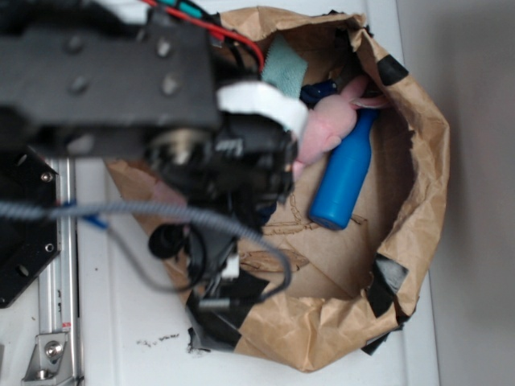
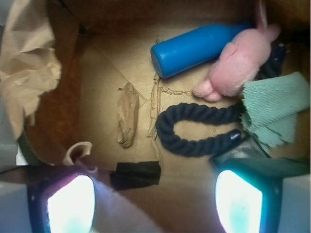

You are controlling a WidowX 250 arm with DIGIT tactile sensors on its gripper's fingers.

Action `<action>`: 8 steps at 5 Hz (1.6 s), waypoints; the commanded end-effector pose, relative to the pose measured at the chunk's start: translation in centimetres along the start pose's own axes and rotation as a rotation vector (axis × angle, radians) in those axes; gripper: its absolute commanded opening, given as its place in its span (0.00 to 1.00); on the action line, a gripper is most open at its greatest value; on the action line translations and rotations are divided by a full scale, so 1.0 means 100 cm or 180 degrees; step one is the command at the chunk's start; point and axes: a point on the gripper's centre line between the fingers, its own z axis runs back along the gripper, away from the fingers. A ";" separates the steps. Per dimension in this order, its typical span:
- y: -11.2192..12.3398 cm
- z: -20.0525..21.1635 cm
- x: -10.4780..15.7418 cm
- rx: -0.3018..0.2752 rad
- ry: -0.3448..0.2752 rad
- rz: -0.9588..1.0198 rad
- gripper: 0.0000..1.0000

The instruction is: Grab the wood chip.

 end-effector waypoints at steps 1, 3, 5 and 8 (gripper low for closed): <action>0.008 0.009 0.019 -0.0150 -0.0113 0.0087 1.00; -0.023 -0.030 0.034 -0.0012 -0.0025 -0.0014 1.00; -0.028 -0.078 0.034 0.0112 0.0105 -0.0065 1.00; -0.053 -0.133 0.021 0.0100 0.0393 -0.0284 1.00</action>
